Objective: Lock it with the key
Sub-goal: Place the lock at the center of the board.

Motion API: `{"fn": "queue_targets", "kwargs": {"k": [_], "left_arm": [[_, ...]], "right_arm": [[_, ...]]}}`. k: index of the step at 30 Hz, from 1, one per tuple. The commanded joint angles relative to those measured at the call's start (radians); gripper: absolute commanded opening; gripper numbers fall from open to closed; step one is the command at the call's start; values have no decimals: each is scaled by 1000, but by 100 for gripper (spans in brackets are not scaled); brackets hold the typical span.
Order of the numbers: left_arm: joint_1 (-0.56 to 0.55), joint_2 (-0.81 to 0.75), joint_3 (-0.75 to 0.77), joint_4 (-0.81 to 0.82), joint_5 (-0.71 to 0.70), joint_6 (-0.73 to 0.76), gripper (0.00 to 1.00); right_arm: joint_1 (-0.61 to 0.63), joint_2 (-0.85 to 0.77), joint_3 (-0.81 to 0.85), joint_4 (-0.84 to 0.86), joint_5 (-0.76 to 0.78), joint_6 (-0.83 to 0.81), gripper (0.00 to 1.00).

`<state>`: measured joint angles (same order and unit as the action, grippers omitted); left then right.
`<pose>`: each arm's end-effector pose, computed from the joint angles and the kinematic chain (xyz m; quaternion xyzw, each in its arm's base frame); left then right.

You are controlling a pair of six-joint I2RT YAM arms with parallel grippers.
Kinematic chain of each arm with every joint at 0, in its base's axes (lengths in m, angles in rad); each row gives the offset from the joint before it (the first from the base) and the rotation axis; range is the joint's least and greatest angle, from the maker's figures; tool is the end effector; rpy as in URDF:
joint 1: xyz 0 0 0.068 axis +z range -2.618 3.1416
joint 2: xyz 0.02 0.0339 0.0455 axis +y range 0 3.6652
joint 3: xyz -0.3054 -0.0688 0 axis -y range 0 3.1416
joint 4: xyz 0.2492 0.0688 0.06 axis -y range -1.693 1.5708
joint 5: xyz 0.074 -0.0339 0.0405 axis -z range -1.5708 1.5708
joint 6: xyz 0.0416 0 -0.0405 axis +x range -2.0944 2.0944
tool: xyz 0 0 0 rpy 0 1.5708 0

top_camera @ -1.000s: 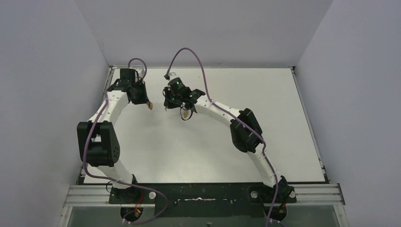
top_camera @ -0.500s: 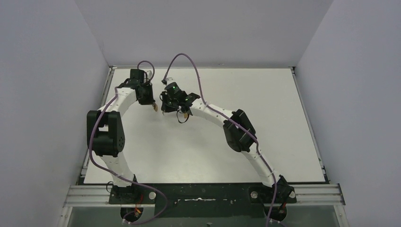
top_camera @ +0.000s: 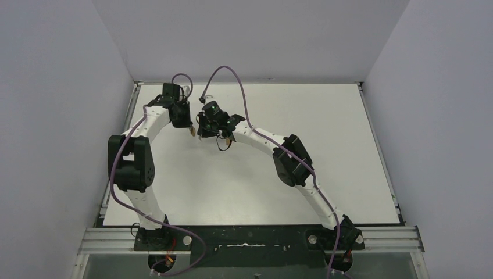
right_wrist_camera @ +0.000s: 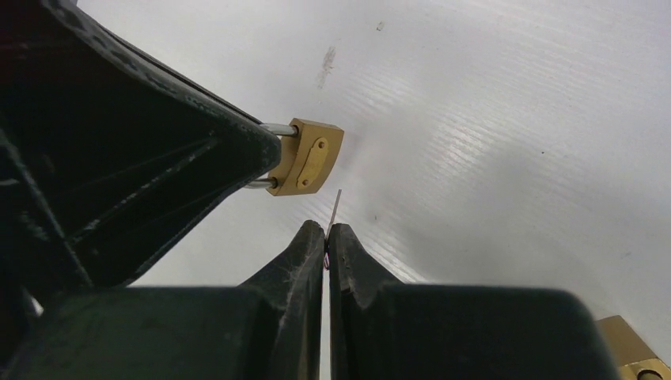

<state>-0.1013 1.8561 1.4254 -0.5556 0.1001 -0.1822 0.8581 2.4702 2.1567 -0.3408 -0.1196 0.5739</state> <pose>0.4185 -0.0467 0.2608 -0.0243 0.9562 -0.0881 0.2781 0.3926 0.4619 0.2135 -0.1530 0.8825 0.3303 0.2980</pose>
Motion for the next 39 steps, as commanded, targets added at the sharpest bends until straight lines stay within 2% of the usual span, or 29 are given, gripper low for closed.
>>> {"fn": "queue_targets", "kwargs": {"k": [1, 39], "left_arm": [[-13, 21, 47, -3, -17, -1, 0], [-32, 78, 84, -53, -61, 13, 0]], "right_arm": [[-2, 9, 36, 54, 17, 20, 0], [-46, 17, -29, 36, 12, 55, 0]]}}
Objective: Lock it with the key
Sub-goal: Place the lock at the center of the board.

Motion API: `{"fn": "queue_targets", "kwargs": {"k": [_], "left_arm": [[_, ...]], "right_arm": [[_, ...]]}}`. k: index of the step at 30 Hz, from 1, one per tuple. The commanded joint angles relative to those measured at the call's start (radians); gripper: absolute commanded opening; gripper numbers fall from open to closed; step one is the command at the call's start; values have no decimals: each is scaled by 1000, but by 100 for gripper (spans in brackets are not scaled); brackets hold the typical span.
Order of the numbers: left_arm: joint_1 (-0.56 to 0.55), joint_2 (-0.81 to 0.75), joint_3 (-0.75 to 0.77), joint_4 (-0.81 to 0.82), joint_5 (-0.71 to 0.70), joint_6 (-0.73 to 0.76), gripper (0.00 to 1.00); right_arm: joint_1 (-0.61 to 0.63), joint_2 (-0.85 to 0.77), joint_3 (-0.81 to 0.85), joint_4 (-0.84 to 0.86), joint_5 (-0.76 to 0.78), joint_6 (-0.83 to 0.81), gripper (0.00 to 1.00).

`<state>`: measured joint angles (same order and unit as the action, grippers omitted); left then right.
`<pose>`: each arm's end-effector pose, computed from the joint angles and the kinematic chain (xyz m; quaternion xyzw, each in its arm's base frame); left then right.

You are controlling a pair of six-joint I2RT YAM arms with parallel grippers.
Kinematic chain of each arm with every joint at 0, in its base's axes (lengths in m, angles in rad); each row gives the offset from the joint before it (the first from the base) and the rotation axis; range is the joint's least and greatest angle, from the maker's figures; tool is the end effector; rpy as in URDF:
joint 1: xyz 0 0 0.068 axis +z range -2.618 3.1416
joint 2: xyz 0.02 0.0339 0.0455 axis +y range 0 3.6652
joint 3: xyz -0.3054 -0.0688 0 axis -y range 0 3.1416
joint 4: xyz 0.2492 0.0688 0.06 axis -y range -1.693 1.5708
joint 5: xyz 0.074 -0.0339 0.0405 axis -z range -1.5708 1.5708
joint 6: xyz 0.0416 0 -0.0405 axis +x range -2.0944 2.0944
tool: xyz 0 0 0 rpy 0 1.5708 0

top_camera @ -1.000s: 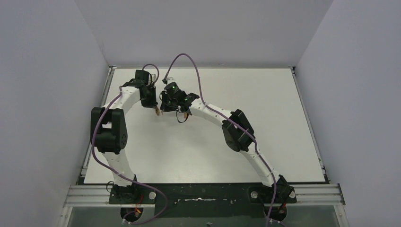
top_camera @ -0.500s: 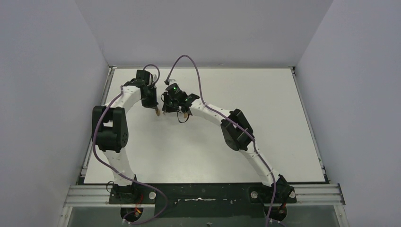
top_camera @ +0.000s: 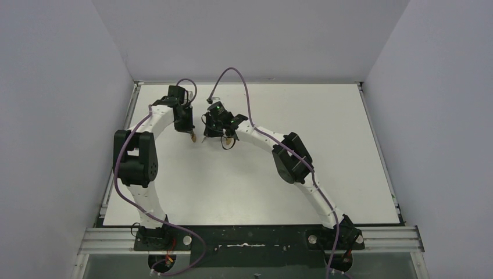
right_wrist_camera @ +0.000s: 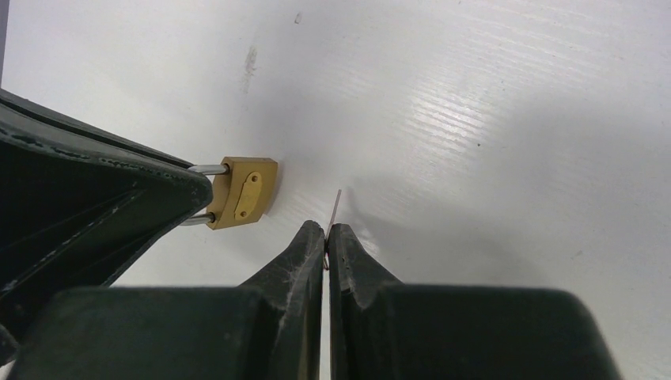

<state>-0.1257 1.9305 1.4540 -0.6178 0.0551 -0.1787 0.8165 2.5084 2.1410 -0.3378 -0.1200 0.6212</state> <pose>0.4258 -0.0561 0.2357 -0.0192 0.9712 -0.0622 0.2291 0.4128 0.4466 0.1860 -0.1134 0.8994 0.3167 0.2792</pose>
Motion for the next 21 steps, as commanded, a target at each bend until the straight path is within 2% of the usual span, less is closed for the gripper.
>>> {"fn": "queue_targets", "kwargs": {"k": [1, 21], "left_arm": [[-8, 3, 55, 10, -15, 10, 0], [-15, 13, 65, 3, -21, 12, 0]], "right_arm": [[-5, -21, -15, 33, 13, 8, 0], [-6, -29, -40, 29, 22, 2, 0]]}}
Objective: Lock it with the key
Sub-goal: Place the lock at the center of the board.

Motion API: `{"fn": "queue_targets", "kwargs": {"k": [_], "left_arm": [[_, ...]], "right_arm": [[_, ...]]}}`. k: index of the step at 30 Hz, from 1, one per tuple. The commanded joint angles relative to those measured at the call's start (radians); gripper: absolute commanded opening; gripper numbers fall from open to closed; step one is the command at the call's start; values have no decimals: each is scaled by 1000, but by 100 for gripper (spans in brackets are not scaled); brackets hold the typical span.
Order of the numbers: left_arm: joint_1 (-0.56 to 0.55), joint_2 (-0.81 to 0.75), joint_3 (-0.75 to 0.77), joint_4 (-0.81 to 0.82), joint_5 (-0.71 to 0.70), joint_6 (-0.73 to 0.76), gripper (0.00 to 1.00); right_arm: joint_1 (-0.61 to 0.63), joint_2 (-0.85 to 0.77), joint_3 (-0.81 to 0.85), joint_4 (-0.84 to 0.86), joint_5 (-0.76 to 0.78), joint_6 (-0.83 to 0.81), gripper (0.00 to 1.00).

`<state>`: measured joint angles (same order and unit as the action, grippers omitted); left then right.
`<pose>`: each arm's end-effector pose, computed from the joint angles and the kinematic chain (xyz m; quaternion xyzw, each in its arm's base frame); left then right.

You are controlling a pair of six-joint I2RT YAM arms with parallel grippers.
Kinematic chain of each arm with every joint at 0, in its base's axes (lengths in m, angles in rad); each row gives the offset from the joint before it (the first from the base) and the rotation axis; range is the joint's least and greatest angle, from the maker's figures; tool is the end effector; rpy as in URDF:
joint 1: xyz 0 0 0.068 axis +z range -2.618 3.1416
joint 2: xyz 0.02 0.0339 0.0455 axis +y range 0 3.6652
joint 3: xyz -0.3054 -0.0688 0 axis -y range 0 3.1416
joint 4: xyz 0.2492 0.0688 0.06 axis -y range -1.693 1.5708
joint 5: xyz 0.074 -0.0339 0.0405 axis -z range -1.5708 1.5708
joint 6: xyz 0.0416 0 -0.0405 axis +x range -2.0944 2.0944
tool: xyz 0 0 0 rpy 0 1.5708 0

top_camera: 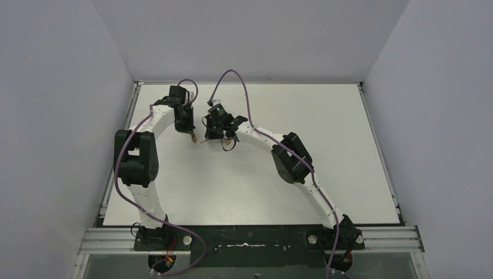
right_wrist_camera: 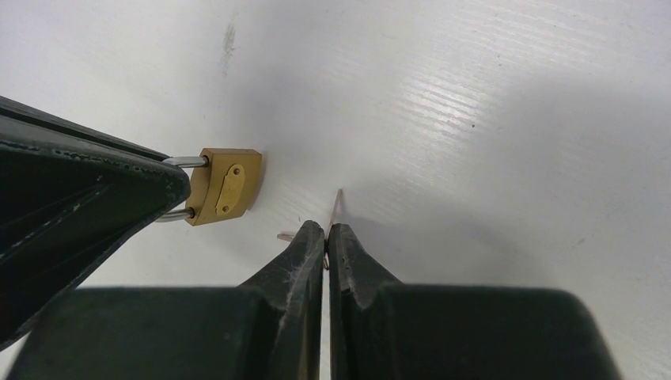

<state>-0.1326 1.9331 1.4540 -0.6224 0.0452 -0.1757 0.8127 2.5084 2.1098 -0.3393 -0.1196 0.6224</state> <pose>0.4253 -0.0586 0.2344 -0.0157 0.9722 -0.0574 0.2263 0.4120 0.4423 0.1752 -0.1108 0.9065 0.3067 0.2683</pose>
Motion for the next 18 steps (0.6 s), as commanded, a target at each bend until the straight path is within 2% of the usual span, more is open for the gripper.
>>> {"fn": "queue_targets", "kwargs": {"k": [1, 18], "left_arm": [[-9, 12, 67, 6, -11, 10, 0], [-17, 23, 75, -5, -19, 13, 0]], "right_arm": [[-2, -29, -11, 31, 21, 2, 0], [-10, -41, -34, 39, 10, 2, 4]]}}
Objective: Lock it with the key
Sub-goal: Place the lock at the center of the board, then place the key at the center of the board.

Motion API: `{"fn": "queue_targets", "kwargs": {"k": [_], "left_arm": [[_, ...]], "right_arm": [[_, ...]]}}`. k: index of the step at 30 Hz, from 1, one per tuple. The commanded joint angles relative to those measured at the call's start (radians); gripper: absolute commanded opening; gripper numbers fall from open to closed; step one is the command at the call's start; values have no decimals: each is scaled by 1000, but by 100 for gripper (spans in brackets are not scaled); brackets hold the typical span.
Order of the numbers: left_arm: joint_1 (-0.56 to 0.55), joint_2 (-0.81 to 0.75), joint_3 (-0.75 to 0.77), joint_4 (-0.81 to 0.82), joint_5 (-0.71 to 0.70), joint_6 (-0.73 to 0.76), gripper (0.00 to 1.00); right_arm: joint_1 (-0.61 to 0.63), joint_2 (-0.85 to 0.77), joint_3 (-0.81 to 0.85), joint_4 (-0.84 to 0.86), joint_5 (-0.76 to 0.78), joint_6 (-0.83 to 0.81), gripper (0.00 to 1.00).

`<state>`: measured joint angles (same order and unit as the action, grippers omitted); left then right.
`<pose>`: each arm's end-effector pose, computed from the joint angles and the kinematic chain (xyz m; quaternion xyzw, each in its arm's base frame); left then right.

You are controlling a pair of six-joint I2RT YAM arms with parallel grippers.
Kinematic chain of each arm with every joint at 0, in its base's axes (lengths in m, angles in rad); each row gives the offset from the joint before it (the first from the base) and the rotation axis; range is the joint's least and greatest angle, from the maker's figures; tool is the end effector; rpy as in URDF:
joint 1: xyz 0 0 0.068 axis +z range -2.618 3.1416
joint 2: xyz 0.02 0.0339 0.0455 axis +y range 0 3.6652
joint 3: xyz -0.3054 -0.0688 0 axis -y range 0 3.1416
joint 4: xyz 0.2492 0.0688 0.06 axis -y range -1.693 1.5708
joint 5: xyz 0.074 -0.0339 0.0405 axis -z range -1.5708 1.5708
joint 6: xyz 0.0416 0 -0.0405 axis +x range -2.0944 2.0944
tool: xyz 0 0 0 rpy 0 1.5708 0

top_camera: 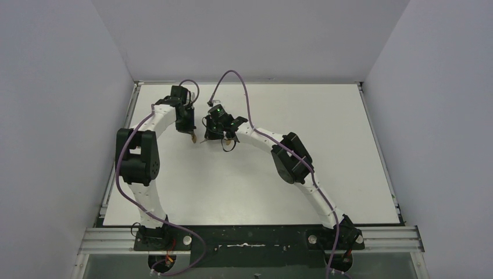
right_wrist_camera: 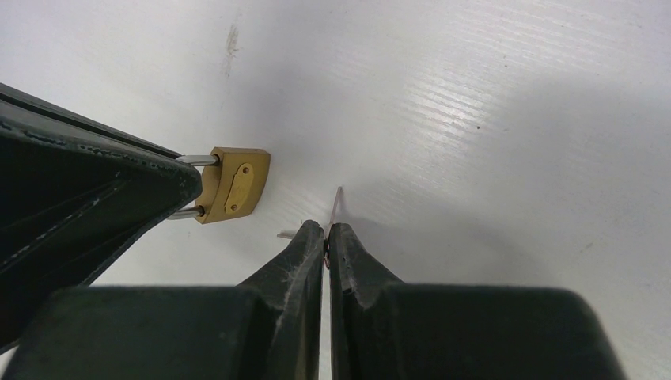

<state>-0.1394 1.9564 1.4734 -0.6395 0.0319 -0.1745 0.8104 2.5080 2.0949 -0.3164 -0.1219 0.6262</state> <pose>0.4291 -0.0616 0.2297 -0.0136 0.9748 -0.0501 0.2171 0.4129 0.4414 0.1724 -0.1086 0.9050 0.3101 0.2703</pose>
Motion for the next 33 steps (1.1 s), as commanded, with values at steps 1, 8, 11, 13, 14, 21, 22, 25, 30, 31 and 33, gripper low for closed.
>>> {"fn": "queue_targets", "kwargs": {"k": [1, 8, 11, 13, 14, 21, 22, 25, 30, 31, 33], "left_arm": [[-11, -1, 56, 12, -6, 12, 0], [-11, -7, 57, 8, -10, 15, 0], [-11, -7, 57, 8, -10, 15, 0], [-10, -5, 59, 8, -10, 15, 0], [-10, -4, 59, 8, -10, 15, 0], [-10, -2, 62, 5, -10, 17, 3], [-11, -2, 62, 4, -10, 17, 4], [-11, -3, 62, 4, -11, 18, 8], [-14, -12, 60, 4, -7, 23, 18], [-14, -15, 59, 4, -6, 23, 20], [-14, -18, 59, 4, -6, 24, 22]], "right_arm": [[-8, -42, -21, 17, 13, -1, 4], [-9, -41, -18, 17, 5, -2, 8], [-9, -40, -18, 17, 4, -2, 11], [-10, -41, -17, 17, 5, -4, 13], [-10, -41, -16, 17, 5, -4, 14], [-10, -42, -8, 13, 4, -10, 25], [-11, -42, -7, 11, 4, -11, 27], [-11, -46, -3, 10, -1, -19, 31], [-11, -69, 11, 7, 3, -52, 36], [-11, -80, 13, 5, 4, -58, 37], [-16, -97, 13, 5, 8, -66, 38]]}}
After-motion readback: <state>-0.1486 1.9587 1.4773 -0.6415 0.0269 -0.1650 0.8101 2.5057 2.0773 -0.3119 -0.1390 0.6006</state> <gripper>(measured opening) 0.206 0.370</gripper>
